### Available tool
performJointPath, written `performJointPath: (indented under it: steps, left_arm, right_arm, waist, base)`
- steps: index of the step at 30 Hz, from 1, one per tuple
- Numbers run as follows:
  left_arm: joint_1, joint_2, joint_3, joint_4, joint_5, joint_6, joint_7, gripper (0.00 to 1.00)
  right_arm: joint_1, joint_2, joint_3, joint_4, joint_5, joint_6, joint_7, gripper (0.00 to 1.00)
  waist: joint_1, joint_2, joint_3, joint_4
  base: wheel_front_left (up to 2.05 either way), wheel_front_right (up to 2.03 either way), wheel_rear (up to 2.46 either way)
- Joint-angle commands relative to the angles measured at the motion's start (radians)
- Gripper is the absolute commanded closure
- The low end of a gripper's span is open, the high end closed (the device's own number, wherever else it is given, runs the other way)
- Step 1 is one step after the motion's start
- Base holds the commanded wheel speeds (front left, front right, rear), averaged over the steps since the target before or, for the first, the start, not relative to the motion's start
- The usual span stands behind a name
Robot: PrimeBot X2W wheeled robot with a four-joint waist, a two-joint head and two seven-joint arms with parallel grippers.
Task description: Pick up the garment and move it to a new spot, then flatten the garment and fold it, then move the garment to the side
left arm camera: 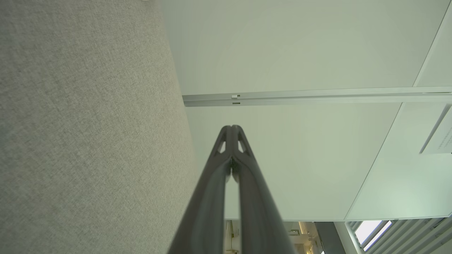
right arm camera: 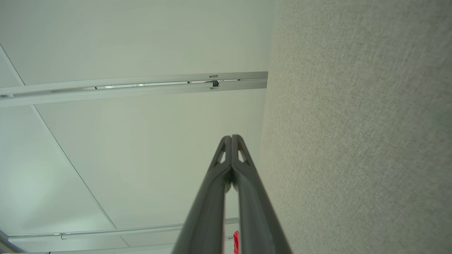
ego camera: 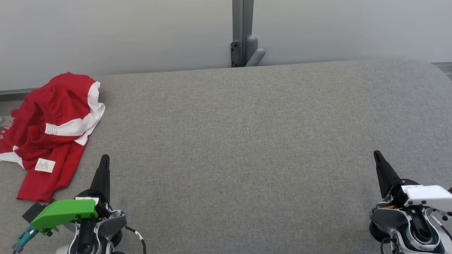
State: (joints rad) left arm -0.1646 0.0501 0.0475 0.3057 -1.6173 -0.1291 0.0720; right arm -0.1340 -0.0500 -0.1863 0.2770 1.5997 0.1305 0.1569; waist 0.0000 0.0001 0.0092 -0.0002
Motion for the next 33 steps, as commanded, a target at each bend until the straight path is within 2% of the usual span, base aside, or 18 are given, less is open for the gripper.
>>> performJointPath:
  steps: [1, 33]
  left_arm:
    - [-0.013, 0.001, 0.0, 0.0, -0.002, -0.006, -0.001, 1.0]
    - [-0.013, 0.001, 0.0, 0.0, -0.002, -0.006, -0.001, 1.0]
  right_arm:
    - [-0.009, -0.001, 0.0, 0.001, 0.002, 0.0, 0.001, 1.0]
    - [-0.009, -0.001, 0.0, 0.001, 0.002, 0.0, 0.001, 1.0]
  waist:
    - [0.0, -0.0001, 0.0, 0.0]
    - [0.0, -0.0001, 0.0, 0.0]
  base:
    - [0.0, 0.0, 0.0]
    - [0.0, 0.0, 0.0]
